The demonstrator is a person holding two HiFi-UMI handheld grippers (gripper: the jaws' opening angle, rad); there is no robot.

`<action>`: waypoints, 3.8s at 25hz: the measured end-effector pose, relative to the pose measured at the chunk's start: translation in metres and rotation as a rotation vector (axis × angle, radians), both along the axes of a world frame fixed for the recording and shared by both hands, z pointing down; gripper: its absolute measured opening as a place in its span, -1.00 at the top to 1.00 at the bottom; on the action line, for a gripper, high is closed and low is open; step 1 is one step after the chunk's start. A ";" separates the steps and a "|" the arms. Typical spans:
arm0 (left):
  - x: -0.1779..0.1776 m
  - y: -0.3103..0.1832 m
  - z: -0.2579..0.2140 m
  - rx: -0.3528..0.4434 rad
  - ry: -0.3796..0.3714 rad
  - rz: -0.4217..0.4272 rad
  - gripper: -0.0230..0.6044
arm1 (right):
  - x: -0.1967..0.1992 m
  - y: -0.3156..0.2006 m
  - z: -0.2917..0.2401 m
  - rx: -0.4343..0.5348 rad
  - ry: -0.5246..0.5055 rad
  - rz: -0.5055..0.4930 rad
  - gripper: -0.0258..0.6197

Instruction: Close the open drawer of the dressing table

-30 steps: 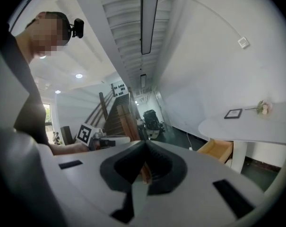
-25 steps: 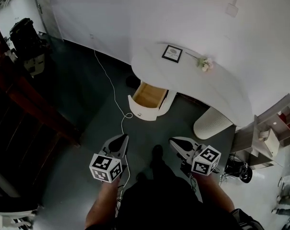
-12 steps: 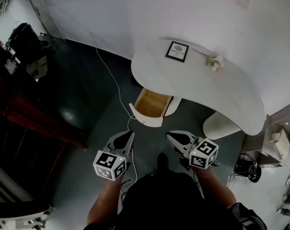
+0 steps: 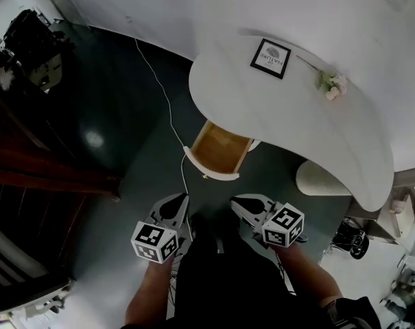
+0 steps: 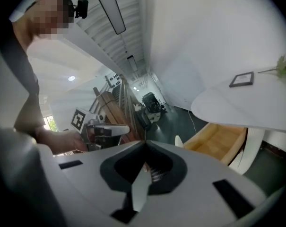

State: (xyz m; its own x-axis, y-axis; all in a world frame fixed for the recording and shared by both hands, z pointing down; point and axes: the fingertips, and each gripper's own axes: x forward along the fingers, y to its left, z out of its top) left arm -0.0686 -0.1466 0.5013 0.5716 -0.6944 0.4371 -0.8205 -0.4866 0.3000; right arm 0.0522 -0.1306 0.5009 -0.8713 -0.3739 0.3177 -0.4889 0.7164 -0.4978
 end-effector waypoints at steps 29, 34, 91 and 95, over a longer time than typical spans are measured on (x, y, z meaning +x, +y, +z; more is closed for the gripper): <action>0.003 -0.085 0.246 -0.150 0.023 0.059 0.90 | 0.000 -0.062 0.250 -0.232 0.155 0.313 0.90; 0.002 -0.103 0.253 -0.156 0.018 0.059 0.90 | 0.002 -0.077 0.247 -0.199 0.105 0.352 0.90; 0.005 -0.181 0.255 -0.058 0.062 0.031 0.90 | 0.103 -0.291 0.275 0.295 0.502 0.528 0.90; 0.002 -0.179 0.227 -0.037 0.063 0.022 0.90 | 0.102 -0.274 0.285 0.196 0.524 0.513 0.90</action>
